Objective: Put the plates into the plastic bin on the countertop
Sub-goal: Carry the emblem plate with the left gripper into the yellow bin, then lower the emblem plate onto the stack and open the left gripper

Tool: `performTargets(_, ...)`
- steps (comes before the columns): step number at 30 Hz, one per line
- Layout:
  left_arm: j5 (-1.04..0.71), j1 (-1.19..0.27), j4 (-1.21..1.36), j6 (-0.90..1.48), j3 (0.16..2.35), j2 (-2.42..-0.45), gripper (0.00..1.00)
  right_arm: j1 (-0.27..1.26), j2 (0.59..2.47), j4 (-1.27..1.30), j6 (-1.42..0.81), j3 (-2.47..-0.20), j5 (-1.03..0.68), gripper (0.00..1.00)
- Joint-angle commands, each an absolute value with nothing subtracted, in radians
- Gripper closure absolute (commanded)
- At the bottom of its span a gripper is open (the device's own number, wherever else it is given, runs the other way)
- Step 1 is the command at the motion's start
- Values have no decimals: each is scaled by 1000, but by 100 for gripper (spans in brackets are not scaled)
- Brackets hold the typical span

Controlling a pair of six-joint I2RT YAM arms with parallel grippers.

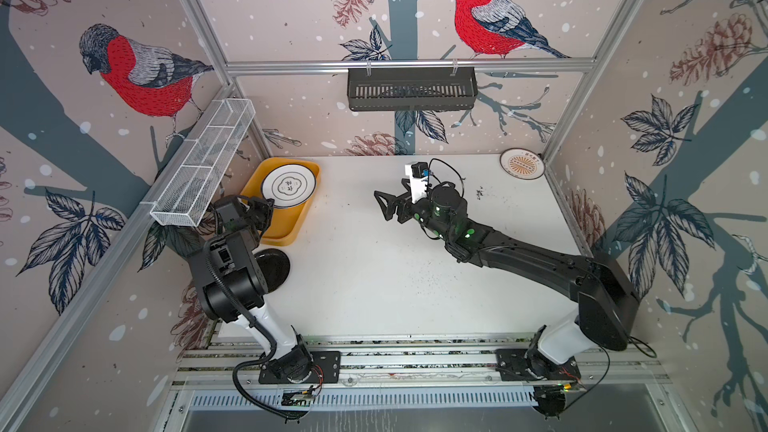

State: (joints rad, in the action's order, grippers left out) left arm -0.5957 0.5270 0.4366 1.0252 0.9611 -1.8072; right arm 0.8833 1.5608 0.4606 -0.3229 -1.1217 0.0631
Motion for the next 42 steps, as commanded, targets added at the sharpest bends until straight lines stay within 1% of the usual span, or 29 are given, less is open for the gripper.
performTargets(1,-587,529,542,1083,1021,-1868,99,884,1544,444,-323,-1118,117,0)
performTargets(10,-499,525,501,1080,1097,-1956,98,874,1487,428,-349,-1066,207,0)
performTargets(18,-453,496,414,1051,1173,-2001,98,867,1489,413,-363,-1072,200,0)
performTargets(24,-380,473,343,1032,1226,-2026,98,864,1470,410,-364,-1059,209,0)
performTargets(31,-324,456,316,1032,1247,-2040,97,849,1466,399,-378,-1057,210,0)
performTargets(42,-312,447,289,1017,1267,-2057,95,836,1474,396,-391,-1058,198,0)
